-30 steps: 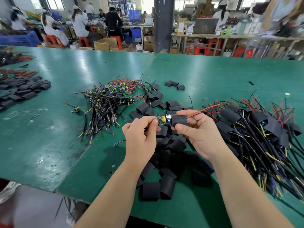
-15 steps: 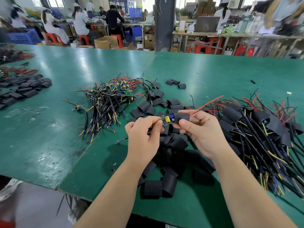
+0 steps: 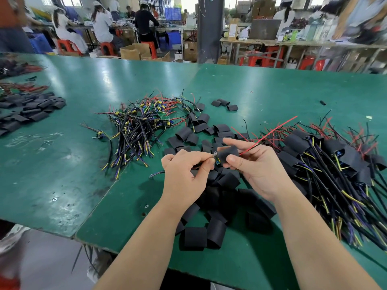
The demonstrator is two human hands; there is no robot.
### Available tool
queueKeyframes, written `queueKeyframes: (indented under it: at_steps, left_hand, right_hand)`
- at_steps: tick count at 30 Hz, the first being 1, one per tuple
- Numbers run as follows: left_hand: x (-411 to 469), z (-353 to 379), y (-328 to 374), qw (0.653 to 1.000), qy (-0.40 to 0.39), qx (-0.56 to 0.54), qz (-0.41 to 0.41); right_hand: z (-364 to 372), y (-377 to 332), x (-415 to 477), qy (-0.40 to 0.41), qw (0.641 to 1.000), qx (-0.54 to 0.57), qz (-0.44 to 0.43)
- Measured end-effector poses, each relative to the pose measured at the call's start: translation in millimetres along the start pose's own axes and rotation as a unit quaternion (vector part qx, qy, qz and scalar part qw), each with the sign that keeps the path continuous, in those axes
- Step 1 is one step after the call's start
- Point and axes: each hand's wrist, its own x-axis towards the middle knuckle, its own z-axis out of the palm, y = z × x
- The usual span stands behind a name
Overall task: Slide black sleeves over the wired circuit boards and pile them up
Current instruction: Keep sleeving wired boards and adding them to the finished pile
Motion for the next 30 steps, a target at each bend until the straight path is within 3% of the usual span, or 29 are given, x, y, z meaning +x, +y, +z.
queueKeyframes:
  at_steps: [4,18,30]
  left_hand:
    - [0.0,0.0,1.5,0.999,0.027,-0.026,-0.018]
    - [-0.5,1.4,0.0,0.997,0.060,0.033,0.046]
    - [-0.3,2.3,5.4,0.997,0.071,-0.015,0.026]
  right_hand:
    - [5.4,3.9,0.3,0.029,0.999,0.011,0.019]
    - [17.4,5.3,-0.3,0.094,0.982,0.132,0.095]
    - [28.1,3.2,0.5,0.131,0.966,0.181,0.130]
